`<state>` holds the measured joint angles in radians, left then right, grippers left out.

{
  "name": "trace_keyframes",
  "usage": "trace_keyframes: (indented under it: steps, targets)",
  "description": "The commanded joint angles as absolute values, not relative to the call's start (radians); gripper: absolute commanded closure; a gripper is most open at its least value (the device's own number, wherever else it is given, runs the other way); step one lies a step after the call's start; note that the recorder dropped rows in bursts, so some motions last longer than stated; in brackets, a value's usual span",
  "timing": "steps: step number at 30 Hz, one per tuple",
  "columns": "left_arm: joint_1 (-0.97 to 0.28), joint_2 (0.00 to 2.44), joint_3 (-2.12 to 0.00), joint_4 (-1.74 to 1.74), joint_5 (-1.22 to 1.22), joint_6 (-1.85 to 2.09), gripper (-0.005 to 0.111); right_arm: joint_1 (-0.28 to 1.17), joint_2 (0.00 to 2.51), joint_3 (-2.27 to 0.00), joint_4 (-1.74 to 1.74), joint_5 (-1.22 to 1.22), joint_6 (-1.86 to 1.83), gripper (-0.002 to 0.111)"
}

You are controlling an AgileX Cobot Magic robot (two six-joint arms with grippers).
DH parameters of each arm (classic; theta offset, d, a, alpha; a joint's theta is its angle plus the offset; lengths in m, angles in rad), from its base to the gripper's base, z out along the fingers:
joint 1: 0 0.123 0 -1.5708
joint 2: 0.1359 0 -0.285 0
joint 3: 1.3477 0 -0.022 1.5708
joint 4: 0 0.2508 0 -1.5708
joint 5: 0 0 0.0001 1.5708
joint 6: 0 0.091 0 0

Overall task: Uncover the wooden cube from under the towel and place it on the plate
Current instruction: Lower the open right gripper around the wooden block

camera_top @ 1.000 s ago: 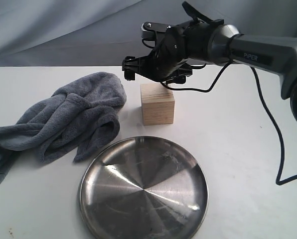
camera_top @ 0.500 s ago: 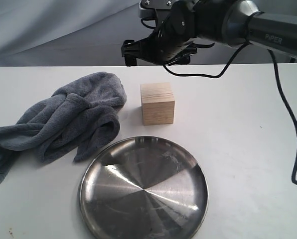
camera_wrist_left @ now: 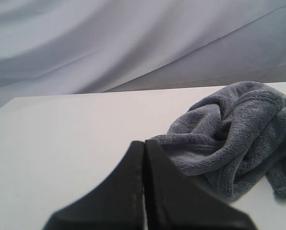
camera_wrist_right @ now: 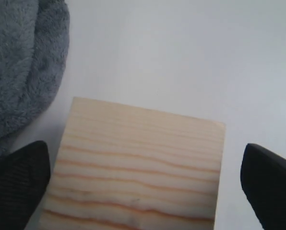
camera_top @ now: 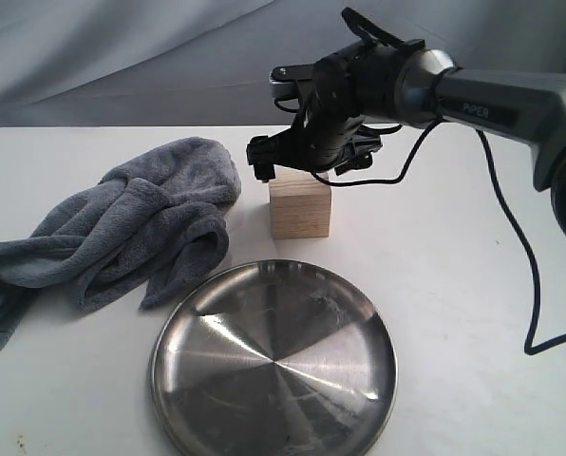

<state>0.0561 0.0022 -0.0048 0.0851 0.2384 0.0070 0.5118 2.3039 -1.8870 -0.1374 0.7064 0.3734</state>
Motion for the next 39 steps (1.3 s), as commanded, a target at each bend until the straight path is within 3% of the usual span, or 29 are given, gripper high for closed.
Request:
trace_keyframes:
  steps: [1, 39]
  targets:
    - [0.059, 0.000, 0.000, 0.085, 0.228, 0.010, 0.107, 0.520, 2.311, -1.884, -0.127, 0.711, 0.367, 0.003]
    - [0.059, 0.000, 0.000, 0.085, 0.228, 0.007, 0.107, 0.522, 2.395, -1.884, -0.127, 0.767, 0.365, 0.004]
